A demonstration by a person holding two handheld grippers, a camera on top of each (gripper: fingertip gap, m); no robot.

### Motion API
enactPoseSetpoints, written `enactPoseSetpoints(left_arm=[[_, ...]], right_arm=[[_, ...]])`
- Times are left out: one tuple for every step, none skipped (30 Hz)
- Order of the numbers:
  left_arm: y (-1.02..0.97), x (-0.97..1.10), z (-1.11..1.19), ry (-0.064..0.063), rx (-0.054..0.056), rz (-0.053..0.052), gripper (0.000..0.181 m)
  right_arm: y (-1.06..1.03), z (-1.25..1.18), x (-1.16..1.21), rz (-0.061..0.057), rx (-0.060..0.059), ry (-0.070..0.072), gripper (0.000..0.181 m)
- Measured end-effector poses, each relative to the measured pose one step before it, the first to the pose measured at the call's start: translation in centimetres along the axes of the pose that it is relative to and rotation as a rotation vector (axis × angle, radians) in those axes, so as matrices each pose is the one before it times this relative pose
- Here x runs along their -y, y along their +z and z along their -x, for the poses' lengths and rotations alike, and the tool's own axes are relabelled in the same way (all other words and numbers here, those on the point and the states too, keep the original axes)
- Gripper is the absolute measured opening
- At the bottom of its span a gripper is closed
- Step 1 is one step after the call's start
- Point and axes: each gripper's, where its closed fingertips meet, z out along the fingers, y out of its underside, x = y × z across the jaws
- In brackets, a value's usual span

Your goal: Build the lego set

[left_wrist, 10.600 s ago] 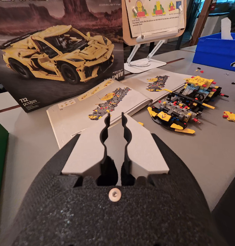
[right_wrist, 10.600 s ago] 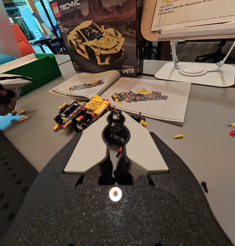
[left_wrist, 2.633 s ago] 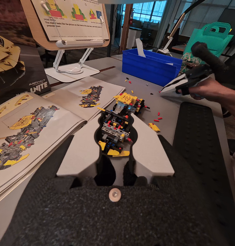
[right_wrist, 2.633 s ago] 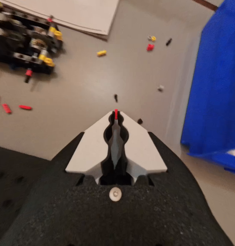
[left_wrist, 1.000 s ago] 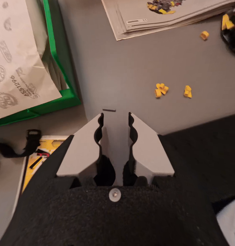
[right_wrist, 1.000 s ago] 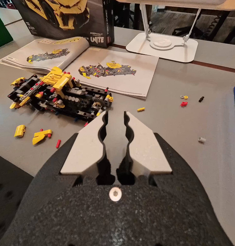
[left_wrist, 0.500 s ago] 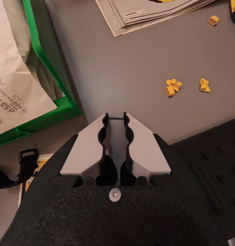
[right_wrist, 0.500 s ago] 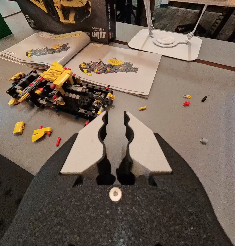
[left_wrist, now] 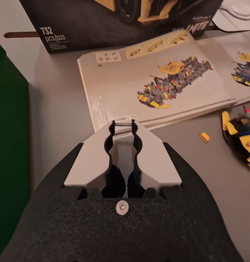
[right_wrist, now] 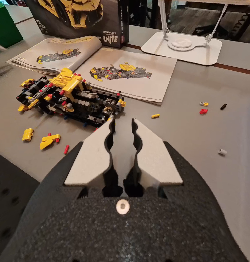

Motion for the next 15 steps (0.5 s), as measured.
enactPoseSetpoints(left_arm=[[0.585, 0.275, 0.183, 0.031, 0.0341, 0.0028, 0.023], [0.506, 0.007, 0.175, 0.0339, 0.04, 0.0121, 0.023], [0.416, -0.053, -0.046, 0.0134, 0.027, 0.0109, 0.023], [0.318, 0.011, -0.216, -0.0032, 0.0106, 0.0048, 0.023], [0.297, 0.003, -0.113, -0.0039, 0.0116, 0.0079, 0.023], [0.307, -0.065, 0.069, 0.0016, 0.0183, 0.0143, 0.023], [0.329, -0.199, 0.063, 0.0074, 0.0129, 0.0216, 0.023], [0.294, -0.322, 0.106, 0.0055, 0.0124, 0.0257, 0.023], [0.193, -0.315, 0.235, 0.0039, 0.0186, 0.0165, 0.023], [0.094, -0.258, 0.32, 0.0003, 0.0203, 0.0052, 0.023], [0.01, -0.189, 0.222, -0.0134, 0.0096, -0.0007, 0.023], [-0.031, -0.094, -0.04, -0.0234, -0.0113, -0.0034, 0.023], [-0.032, -0.105, -0.151, -0.0234, -0.0194, 0.0018, 0.023], [0.015, -0.111, -0.037, -0.0143, -0.0101, 0.003, 0.023], [0.076, -0.116, 0.018, -0.002, -0.0029, 0.0022, 0.023]], right_arm=[[-0.001, 0.124, 0.005, -0.0001, 0.0042, -0.0067, 0.021], [0.039, 0.096, -0.04, 0.0031, 0.0038, -0.0052, 0.021], [0.051, 0.092, -0.065, 0.0052, 0.0045, -0.0035, 0.021], [0.048, 0.088, -0.059, 0.0044, 0.0042, -0.0036, 0.021], [0.04, 0.072, -0.038, 0.0031, 0.0018, -0.0046, 0.021], [0.038, 0.047, -0.024, 0.0028, 0.0003, -0.0053, 0.021], [0.055, 0.061, -0.051, 0.0041, 0.0013, -0.0046, 0.021], [0.045, 0.052, -0.042, 0.004, 0.0021, -0.0031, 0.02], [-0.011, 0.018, 0.008, -0.0004, -0.0004, -0.0028, 0.02], [-0.051, 0.004, 0.087, -0.0057, -0.0026, -0.0042, 0.019], [-0.049, -0.001, 0.086, -0.0065, -0.0012, -0.0021, 0.017], [0.001, -0.037, 0.019, -0.0015, 0.0016, 0.0045, 0.017], [0.032, -0.055, -0.046, 0.0033, 0.0045, 0.0111, 0.016], [0.036, -0.058, -0.07, 0.0042, 0.0055, 0.0132, 0.016], [0.009, -0.072, -0.029, 0.0011, 0.0036, 0.0107, 0.016]])
